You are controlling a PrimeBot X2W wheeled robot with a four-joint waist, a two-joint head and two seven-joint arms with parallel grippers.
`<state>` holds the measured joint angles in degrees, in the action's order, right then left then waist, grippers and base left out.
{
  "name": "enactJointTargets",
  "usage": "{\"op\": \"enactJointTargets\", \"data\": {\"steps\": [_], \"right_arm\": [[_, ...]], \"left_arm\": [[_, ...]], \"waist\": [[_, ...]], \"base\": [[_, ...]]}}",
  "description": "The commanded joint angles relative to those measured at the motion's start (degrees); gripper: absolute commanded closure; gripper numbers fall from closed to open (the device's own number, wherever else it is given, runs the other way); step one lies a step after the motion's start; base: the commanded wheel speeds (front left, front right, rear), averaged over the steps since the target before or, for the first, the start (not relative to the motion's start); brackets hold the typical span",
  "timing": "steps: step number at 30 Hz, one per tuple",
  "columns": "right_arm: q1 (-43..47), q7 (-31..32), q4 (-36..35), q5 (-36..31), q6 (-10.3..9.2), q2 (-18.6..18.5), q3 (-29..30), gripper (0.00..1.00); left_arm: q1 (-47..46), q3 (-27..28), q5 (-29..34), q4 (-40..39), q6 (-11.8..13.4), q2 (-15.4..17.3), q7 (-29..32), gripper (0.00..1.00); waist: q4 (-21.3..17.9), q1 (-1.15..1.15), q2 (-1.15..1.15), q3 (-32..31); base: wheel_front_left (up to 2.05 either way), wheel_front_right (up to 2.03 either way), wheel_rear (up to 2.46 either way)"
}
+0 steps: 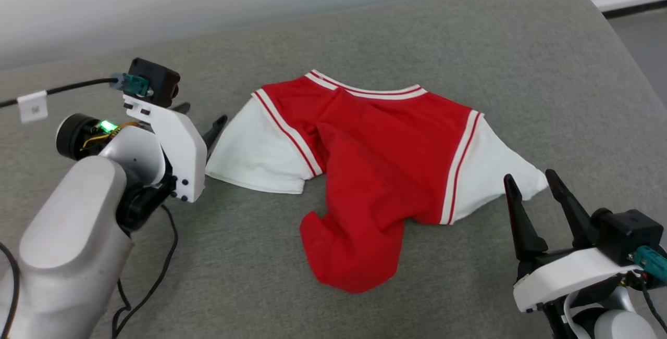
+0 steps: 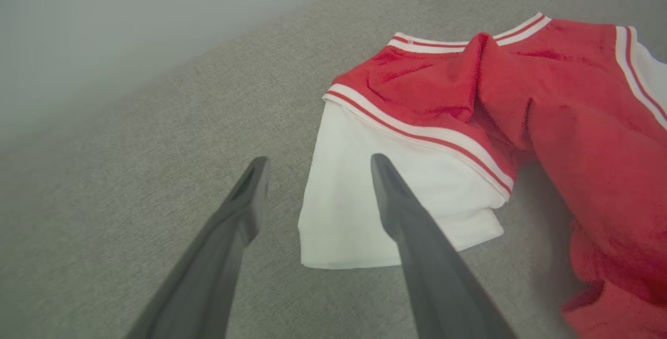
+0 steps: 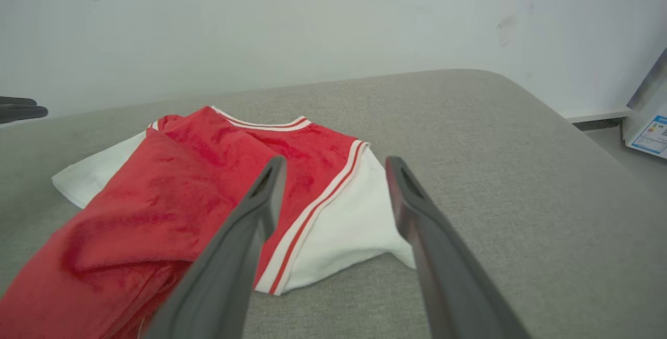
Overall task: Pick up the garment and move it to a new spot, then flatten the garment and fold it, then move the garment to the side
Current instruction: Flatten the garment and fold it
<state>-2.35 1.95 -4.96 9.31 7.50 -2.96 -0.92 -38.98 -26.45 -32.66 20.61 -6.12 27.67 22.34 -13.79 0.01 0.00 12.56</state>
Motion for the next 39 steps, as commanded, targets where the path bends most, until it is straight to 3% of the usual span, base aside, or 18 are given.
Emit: {"op": "enactJointTargets", "data": {"steps": [1, 9, 13, 14, 16, 17, 18, 19, 26, 29, 39], "right_arm": [[-1.0, -0.7, 0.5, 0.8, -0.02, 0.1, -0.5, 0.0], [-2.2, -2.6, 3.3, 2.8, -0.02, 0.1, -1.8, 0.0], [-2.7, -3.4, 4.5, 3.6, -0.02, 0.1, -2.0, 0.0], [-2.9, -3.6, 4.8, 3.8, -0.02, 0.1, -2.0, 0.0], [-3.1, -3.8, 5.3, 4.1, -0.02, 0.1, -2.0, 0.0], [-3.3, -3.9, 5.4, 4.0, -0.02, 0.1, -2.0, 0.0], [-3.5, -3.9, 5.6, 4.1, -0.02, 0.1, -2.1, 0.0], [-3.7, -3.9, 5.7, 4.1, -0.02, 0.1, -2.0, 0.0], [-4.8, -1.1, 7.7, 6.7, -0.02, 0.1, 1.8, 0.0], [-6.4, 4.7, 11.2, 8.8, -0.02, -0.3, 6.8, 0.0], [-14.7, 24.8, 22.9, 13.3, -0.02, -7.7, 14.6, 0.0]], "left_arm": [[-1.1, -1.1, -1.9, 1.1, -0.6, 1.1, 3.9, 0.0], [-1.3, -8.1, -10.8, 3.7, -1.4, 4.8, 18.3, 0.0], [0.2, -11.4, -12.5, 5.7, -1.4, 5.4, 22.5, 0.0], [0.5, -11.8, -12.8, 6.6, -1.4, 5.4, 23.1, 0.09], [1.2, -12.6, -13.3, 8.2, -1.4, 4.8, 24.1, 0.51], [1.8, -13.2, -13.4, 9.1, -1.4, 4.6, 25.1, 0.57], [2.2, -13.7, -13.5, 9.7, -1.4, 4.3, 25.5, 0.75], [2.2, -13.9, -13.4, 10.1, -1.4, 4.1, 25.0, 1.0], [-1.2, -11.1, -7.1, 9.7, 2.5, 2.6, 7.4, 1.0], [-1.0, -10.0, -5.1, 7.5, 5.1, 1.2, -0.5, 1.0], [-0.1, -10.1, -2.3, -2.1, 7.8, -0.4, -8.9, 1.0]], "waist": [[-2.5, -0.01, 0.0, 2.5], [-4.9, -0.01, 0.0, 4.9], [-5.4, -0.01, 0.0, 5.6], [-5.4, -0.01, 0.0, 5.8], [-5.5, -0.01, 0.0, 6.0], [-5.5, -0.01, 0.0, 6.0], [-5.4, -0.01, 0.0, 6.0], [-5.3, -0.01, 0.0, 6.0], [-1.9, -0.01, 0.0, 3.9], [0.4, -0.01, 0.0, 2.3], [5.7, -0.01, 0.0, 1.9]], "base": [[0.0, 0.0, 0.0], [0.0, 0.0, 0.0], [0.0, 0.0, 0.0], [0.0, 0.0, 0.0], [0.0, 0.0, 0.0], [0.0, 0.0, 0.0], [0.0, 0.0, 0.0], [0.0, 0.0, 0.0], [0.0, 0.0, 0.0], [0.0, 0.0, 0.0], [0.0, 0.0, 0.0]]}}
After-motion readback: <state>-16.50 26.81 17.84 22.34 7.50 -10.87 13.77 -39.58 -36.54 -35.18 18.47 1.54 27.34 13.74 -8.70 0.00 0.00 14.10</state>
